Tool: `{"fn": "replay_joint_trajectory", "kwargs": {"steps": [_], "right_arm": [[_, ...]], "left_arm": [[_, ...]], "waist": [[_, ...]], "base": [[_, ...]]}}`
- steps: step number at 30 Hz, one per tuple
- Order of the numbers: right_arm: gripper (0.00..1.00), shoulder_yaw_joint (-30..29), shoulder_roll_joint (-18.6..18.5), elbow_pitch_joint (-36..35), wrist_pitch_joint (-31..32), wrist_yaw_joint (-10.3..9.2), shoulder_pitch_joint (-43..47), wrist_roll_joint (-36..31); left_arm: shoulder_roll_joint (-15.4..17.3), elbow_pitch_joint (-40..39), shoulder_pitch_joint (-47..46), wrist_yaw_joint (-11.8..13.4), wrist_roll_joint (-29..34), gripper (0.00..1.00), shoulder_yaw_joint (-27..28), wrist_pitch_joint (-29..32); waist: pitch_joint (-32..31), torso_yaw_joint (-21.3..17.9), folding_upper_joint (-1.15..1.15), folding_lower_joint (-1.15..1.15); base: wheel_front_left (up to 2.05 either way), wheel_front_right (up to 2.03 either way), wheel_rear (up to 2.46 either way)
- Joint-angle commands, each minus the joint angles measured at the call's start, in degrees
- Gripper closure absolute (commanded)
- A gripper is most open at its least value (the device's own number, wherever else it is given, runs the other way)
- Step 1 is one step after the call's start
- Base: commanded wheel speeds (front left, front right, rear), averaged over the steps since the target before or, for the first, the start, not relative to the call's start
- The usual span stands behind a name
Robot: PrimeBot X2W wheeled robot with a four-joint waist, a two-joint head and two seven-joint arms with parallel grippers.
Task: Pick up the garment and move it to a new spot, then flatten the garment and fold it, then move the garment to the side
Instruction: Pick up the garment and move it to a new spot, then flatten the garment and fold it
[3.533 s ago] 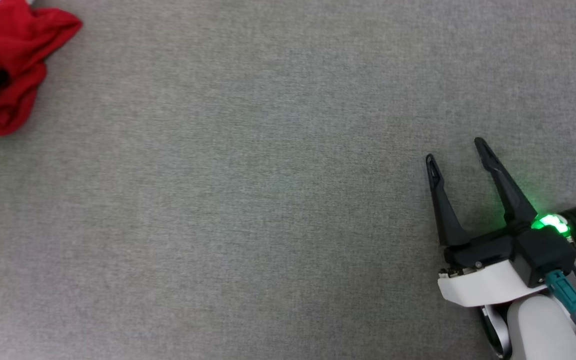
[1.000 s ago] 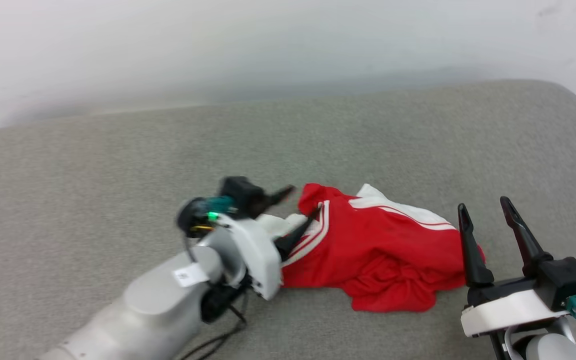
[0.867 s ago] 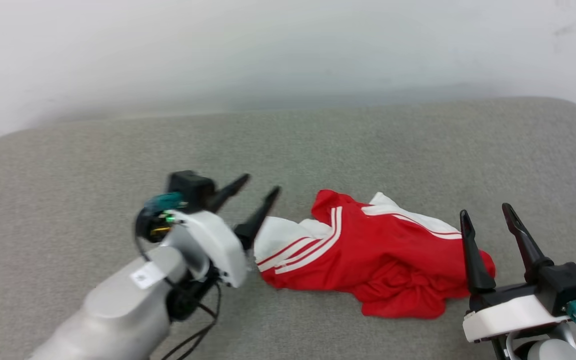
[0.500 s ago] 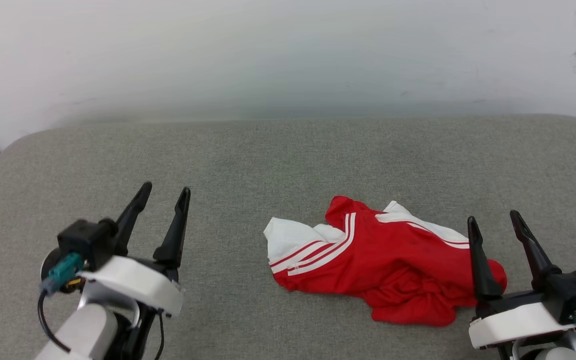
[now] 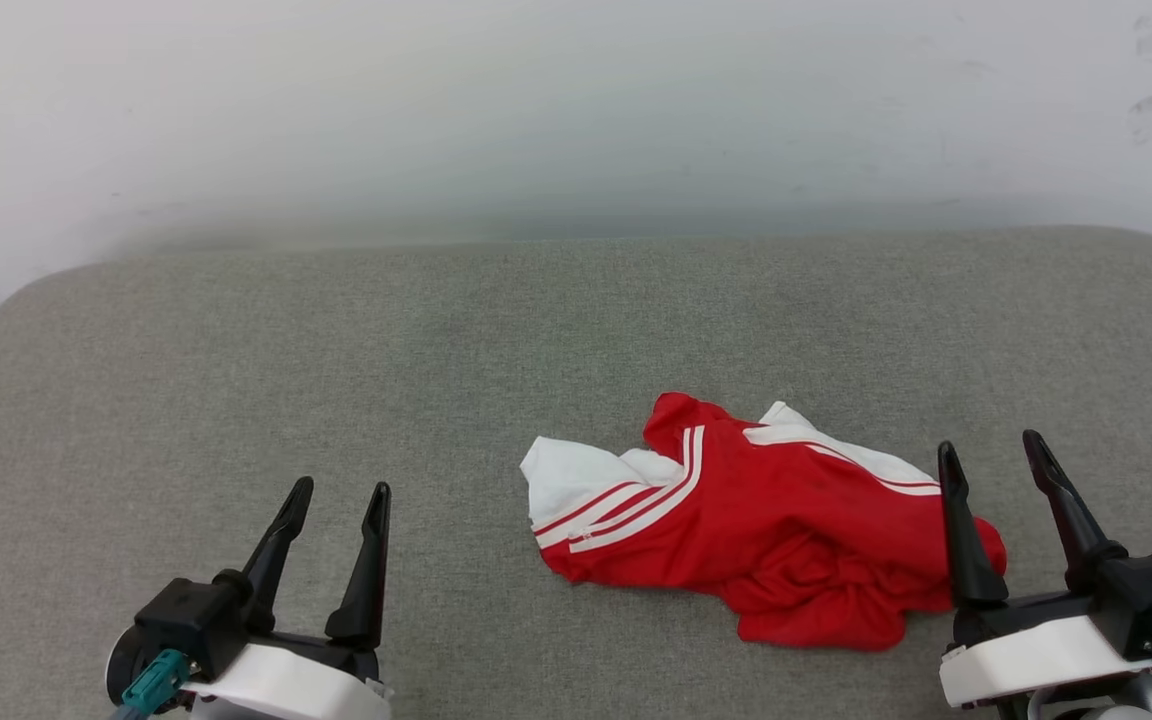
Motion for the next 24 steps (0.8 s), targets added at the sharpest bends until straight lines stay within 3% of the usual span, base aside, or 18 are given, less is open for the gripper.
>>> {"fn": "replay_joint_trajectory", "kwargs": {"steps": [1,6,11,15,19,24], "right_arm": [[0.00,0.20,-0.07,-0.25,-0.10,-0.04,0.62,0.36],[0.00,0.63,-0.07,-0.41,-0.10,-0.04,-0.05,0.30],[0.00,0.77,-0.07,-0.76,-0.10,-0.04,-0.67,-0.31],[0.00,0.80,-0.07,-1.14,-0.10,-0.04,-1.63,-0.77],[0.00,1.36,-0.07,-1.33,-0.10,-0.04,-2.44,-1.33],[0.00,2.18,-0.08,-1.69,-0.10,-0.04,-3.62,-2.13]], "left_arm": [[-0.75,0.53,0.21,-1.07,1.11,0.00,0.76,-0.14],[-1.84,1.93,-0.72,-3.19,2.74,0.00,1.73,-0.15],[-1.00,3.15,-5.05,-4.80,3.84,0.00,-0.71,2.46],[-0.52,4.04,-11.18,-5.76,2.45,0.00,-3.47,12.93],[-0.46,5.40,-17.48,-6.62,-0.42,0.00,-7.08,27.50],[0.30,8.76,-25.20,-5.97,-1.19,0.00,-9.55,41.61]], "waist": [[0.18,-0.02,0.00,0.00],[1.06,-0.52,0.00,0.00],[3.47,-1.15,0.00,0.00],[5.88,-1.91,0.00,0.00],[8.78,-2.96,0.00,0.00],[12.34,-4.68,0.00,0.00]], "base": [[0.00,0.00,0.00],[0.00,0.00,0.00],[0.00,0.00,0.00],[0.00,0.00,0.00],[0.00,0.00,0.00],[0.00,0.00,0.00]]}}
